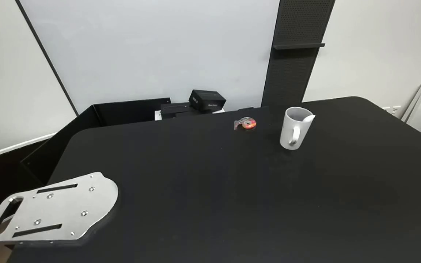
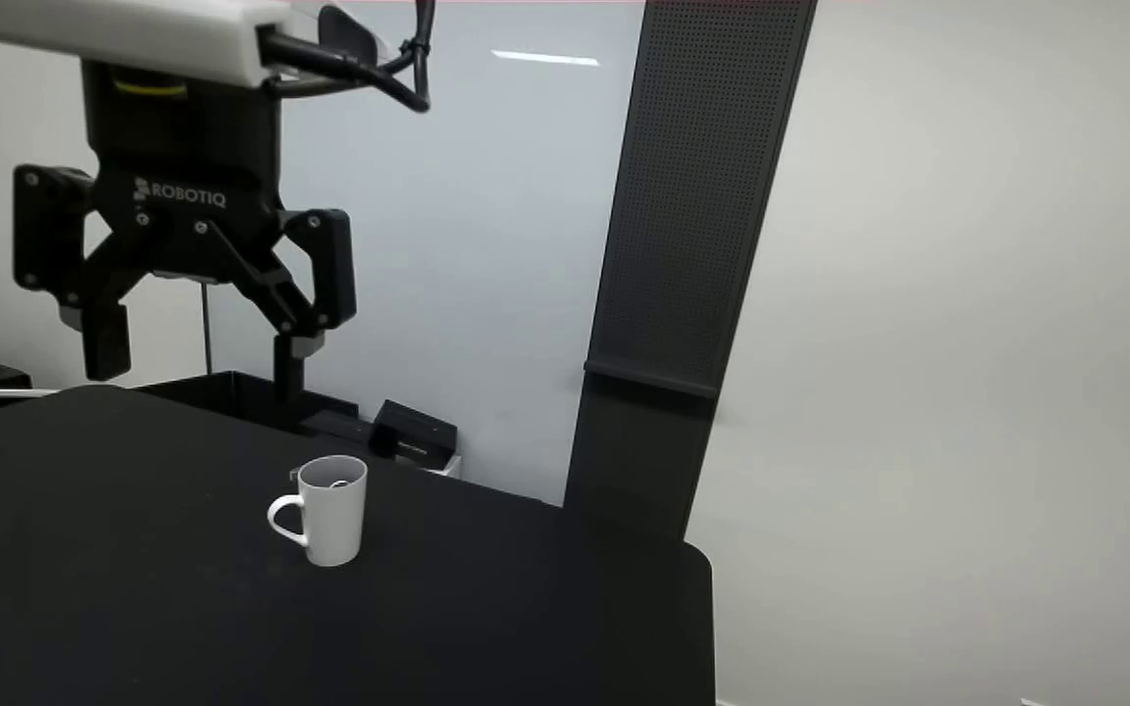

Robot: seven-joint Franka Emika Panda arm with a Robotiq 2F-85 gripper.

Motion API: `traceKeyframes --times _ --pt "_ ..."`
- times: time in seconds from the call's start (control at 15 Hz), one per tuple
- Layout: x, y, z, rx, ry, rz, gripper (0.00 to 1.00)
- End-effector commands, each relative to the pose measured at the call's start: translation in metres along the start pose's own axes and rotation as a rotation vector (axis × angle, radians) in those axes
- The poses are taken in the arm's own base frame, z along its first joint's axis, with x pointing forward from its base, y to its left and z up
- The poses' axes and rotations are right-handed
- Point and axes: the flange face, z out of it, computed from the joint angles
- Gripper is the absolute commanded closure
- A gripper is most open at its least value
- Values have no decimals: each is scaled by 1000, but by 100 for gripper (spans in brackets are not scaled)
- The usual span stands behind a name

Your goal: Remove the spoon from the mug.

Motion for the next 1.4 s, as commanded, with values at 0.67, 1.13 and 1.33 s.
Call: traceKeyframes --times 0.67,1.13,1.33 --pt "61 17 14 -13 87 0 0" --pt "113 39 33 -36 100 46 0" --pt "138 55 45 -40 100 122 0"
